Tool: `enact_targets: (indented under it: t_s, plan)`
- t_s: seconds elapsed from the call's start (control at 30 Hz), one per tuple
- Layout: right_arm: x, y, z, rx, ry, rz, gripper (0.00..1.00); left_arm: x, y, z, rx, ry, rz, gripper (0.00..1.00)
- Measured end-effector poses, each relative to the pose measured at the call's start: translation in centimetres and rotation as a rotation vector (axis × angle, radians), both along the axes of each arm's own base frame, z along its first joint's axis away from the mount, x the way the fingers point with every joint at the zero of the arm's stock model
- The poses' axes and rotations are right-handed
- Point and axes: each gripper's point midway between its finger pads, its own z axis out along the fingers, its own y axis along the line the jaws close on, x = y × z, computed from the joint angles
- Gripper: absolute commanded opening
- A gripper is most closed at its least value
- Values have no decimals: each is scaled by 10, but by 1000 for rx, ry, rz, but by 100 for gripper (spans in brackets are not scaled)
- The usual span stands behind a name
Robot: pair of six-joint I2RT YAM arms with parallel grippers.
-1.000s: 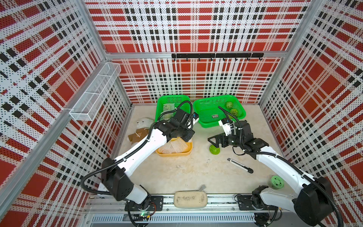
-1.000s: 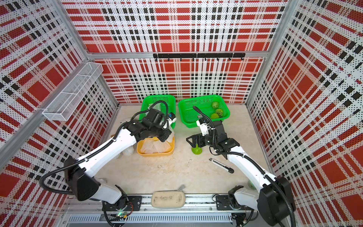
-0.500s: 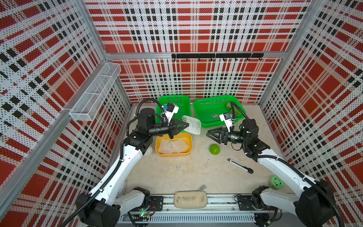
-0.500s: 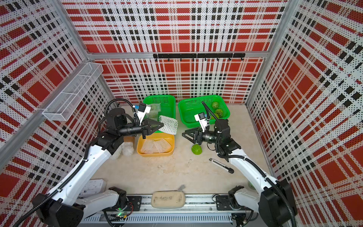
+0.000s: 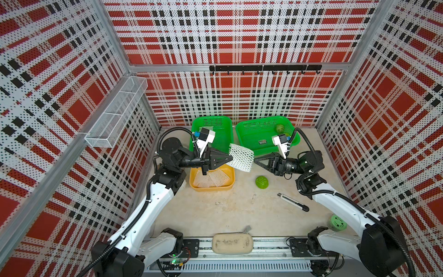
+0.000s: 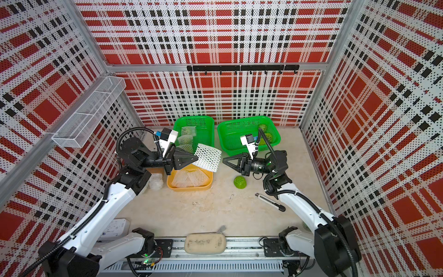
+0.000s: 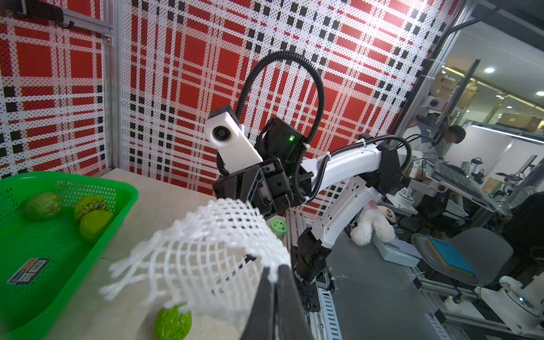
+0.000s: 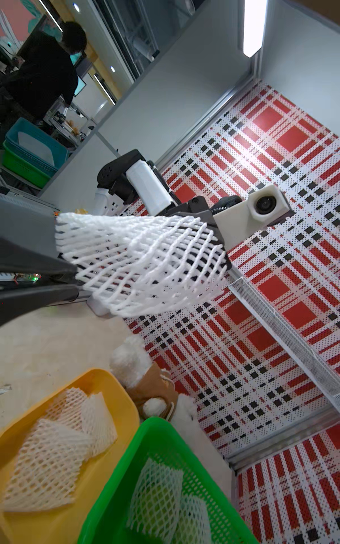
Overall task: Sleeve custard apples in foam nets
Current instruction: Open the foam net.
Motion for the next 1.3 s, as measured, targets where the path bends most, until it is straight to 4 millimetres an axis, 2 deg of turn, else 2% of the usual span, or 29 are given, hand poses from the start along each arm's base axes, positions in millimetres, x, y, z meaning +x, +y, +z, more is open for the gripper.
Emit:
enact_targets:
  t_s: [0.33, 0.6, 0.77, 1.0, 1.03, 1.07, 1.17, 1.23, 1.27, 1.3]
  plan:
    - [-9, 9, 7, 48, 3, 81, 10, -13, -4, 12, -41, -42, -55, 0]
    - [-20, 19, 13, 63, -8, 132, 10, -15, -4, 14, -52, -41, -69, 0]
    - [-29, 31, 21, 57, -39, 167, 10, -13, -6, 13, -51, -35, -73, 0]
    - [-32, 43, 24, 34, -56, 174, 13, -11, -10, 3, -40, -3, -89, 0]
    - [-33, 45, 25, 35, -60, 179, 16, -11, -11, 3, -39, 0, -92, 0]
    - [-34, 48, 28, 38, -69, 186, 25, -12, -12, 2, -37, 1, -98, 0]
    - [-35, 54, 36, 49, -88, 201, 64, -13, -13, 1, -36, 1, -109, 0]
    - [-35, 56, 36, 49, -90, 201, 83, -13, -13, 0, -34, 4, -112, 0]
    - [-34, 57, 35, 45, -89, 198, 98, -13, -13, 0, -33, 6, -112, 0]
    - [-33, 57, 33, 41, -87, 191, 100, -12, -13, -1, -32, 8, -113, 0]
